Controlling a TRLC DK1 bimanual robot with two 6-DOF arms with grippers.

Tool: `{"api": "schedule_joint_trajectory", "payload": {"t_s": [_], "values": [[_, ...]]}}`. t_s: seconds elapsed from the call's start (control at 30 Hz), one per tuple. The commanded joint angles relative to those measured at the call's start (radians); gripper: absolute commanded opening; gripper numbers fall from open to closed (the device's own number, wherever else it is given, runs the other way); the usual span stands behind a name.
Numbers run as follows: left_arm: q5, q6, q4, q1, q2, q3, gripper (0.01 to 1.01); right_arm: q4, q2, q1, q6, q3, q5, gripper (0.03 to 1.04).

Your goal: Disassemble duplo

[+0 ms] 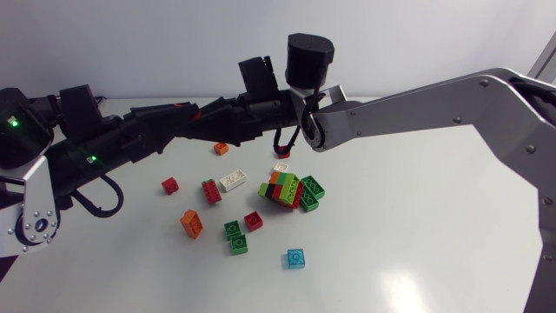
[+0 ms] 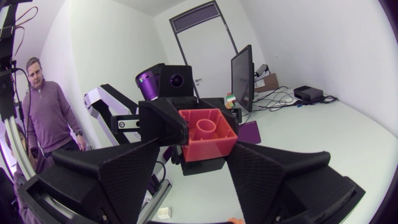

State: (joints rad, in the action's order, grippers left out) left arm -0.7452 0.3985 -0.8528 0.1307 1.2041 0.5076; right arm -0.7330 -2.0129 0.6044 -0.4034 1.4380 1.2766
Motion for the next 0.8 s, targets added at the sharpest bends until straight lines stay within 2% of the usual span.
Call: {"api": "schedule_joint_trajectory", "payload": {"t_s": [0.0, 0.1, 0.5, 0.77], "values": [[-0.006, 0.028, -0.008, -0.006, -0.006, 0.002, 0.025, -0.014, -0.004, 0.009, 0.012, -0.007, 0.001, 0.74], [-0.006, 0.028, -0.008, -0.009, -0.009, 0.002, 0.025, -0.013, 0.000, 0.011, 0.012, -0.008, 0.003, 0.84], [-0.006, 0.025, -0.011, -0.020, -0.011, 0.002, 0.025, -0.013, 0.019, 0.009, 0.012, -0.019, 0.012, 0.90], [-0.006, 0.025, -0.011, -0.031, -0.031, -0.003, 0.025, -0.011, -0.006, 0.011, 0.012, -0.014, 0.001, 0.90]]}}
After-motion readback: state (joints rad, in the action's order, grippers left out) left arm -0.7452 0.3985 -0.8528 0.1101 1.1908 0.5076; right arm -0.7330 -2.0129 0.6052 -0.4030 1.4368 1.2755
